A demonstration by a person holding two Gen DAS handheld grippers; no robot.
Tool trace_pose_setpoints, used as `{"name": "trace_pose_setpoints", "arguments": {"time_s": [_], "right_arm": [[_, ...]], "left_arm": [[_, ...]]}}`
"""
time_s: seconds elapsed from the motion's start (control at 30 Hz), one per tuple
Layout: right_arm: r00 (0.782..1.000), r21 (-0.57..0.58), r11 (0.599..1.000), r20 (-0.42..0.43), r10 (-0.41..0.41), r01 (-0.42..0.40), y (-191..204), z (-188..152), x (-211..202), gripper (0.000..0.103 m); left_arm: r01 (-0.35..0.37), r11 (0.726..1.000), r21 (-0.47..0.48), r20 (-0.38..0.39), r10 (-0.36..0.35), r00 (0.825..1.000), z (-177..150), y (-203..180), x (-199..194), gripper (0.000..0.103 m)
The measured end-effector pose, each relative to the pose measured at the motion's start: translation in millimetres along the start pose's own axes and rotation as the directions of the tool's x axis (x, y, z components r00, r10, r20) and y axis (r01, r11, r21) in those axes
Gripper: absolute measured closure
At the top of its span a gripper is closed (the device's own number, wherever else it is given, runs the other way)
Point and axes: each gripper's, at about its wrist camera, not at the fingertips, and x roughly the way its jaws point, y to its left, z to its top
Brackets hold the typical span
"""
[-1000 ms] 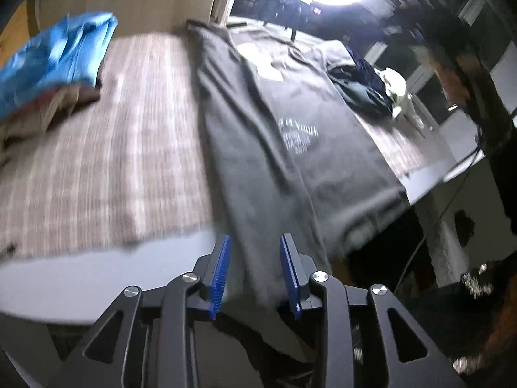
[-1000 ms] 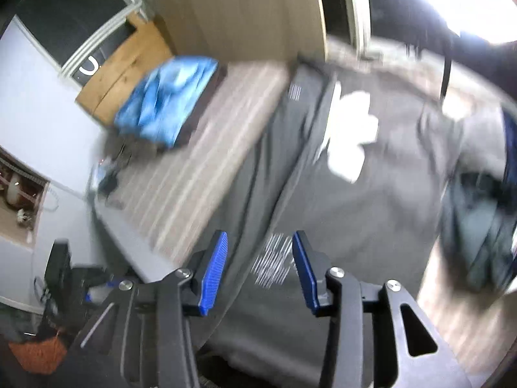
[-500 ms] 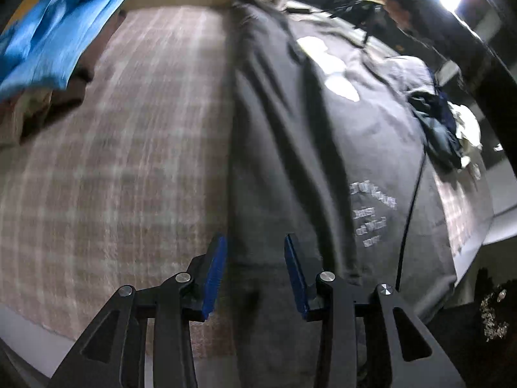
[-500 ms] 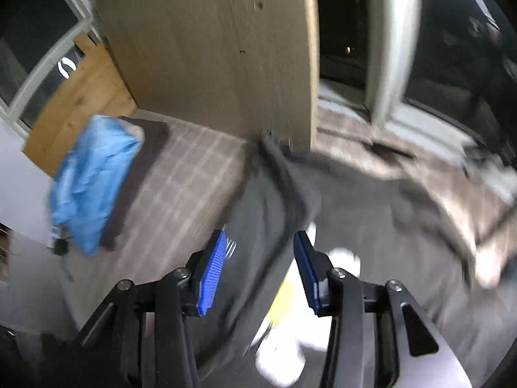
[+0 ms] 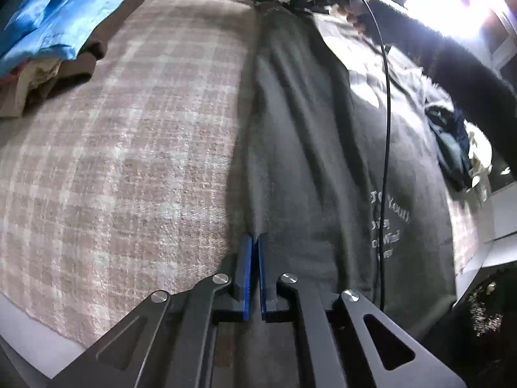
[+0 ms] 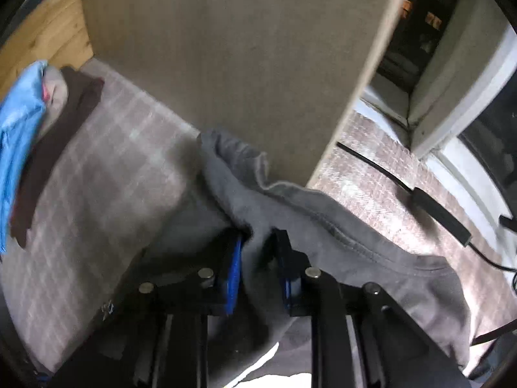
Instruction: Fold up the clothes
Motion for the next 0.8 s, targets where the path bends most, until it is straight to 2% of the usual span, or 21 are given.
{"name": "trace_pose_setpoints", "arguments": {"time_s": [0.17, 0.23, 0.3, 0.33, 0.4, 0.47, 0.5, 0.6, 0.67, 0.73, 0.8], "right_arm": [[0.999, -0.046, 0.998, 0.009, -0.045, 0.045, 2, -1, -1, 0.083], [0.998, -0.037, 0.997, 0.009, -0.065, 0.065, 2, 1, 1, 0.083], [0.997, -0.028, 0.996, 0.012, -0.083, 0.083, 2, 3, 2, 0.081], [0.995, -0.031, 0.995, 0.013, -0.095, 0.096, 3, 3, 0, 0.079], [0.992, -0.045, 0.991, 0.014, -0.124, 0.125, 6, 3, -8, 0.076], [0.993, -0.031, 0.994, 0.058, -0.105, 0.107, 8, -4, -31, 0.076], [0.992, -0.022, 0.995, 0.083, -0.092, 0.094, 10, -9, -44, 0.076], [0.988, -0.008, 0.991, 0.083, 0.133, -0.133, 23, -45, -79, 0.076], [0.962, -0.009, 0.962, 0.043, 0.271, -0.271, 38, -76, -90, 0.076], [0.944, -0.023, 0.944, 0.002, 0.329, -0.329, 57, -106, -93, 0.076], [0.935, -0.04, 0.935, -0.038, 0.352, -0.353, 74, -134, -91, 0.076]], "left_arm": [[0.024, 0.998, -0.051, 0.047, -0.022, 0.999, -4, 3, -12, 0.101], [0.003, 0.997, -0.072, 0.061, 0.002, 0.998, -10, 5, -12, 0.101], [-0.034, 0.994, -0.101, 0.034, 0.038, 0.999, -15, 9, -2, 0.1], [-0.022, 0.994, -0.109, 0.037, 0.026, 0.999, -15, 10, -3, 0.099], [-0.053, 0.992, -0.118, 0.043, 0.058, 0.997, -13, 11, -13, 0.096], [-0.056, 0.989, -0.134, 0.095, 0.069, 0.993, -17, 12, -33, 0.089], [-0.033, 0.99, -0.14, 0.113, 0.049, 0.992, -21, 12, -41, 0.086], [0.05, 0.993, -0.104, 0.138, -0.035, 0.99, -44, -3, -61, 0.085], [0.082, 0.995, -0.051, 0.116, -0.076, 0.99, -57, -16, -63, 0.085], [0.119, 0.993, -0.005, 0.087, -0.118, 0.989, -67, -31, -58, 0.084], [0.143, 0.99, 0.023, 0.056, -0.144, 0.988, -77, -43, -49, 0.082]]}}
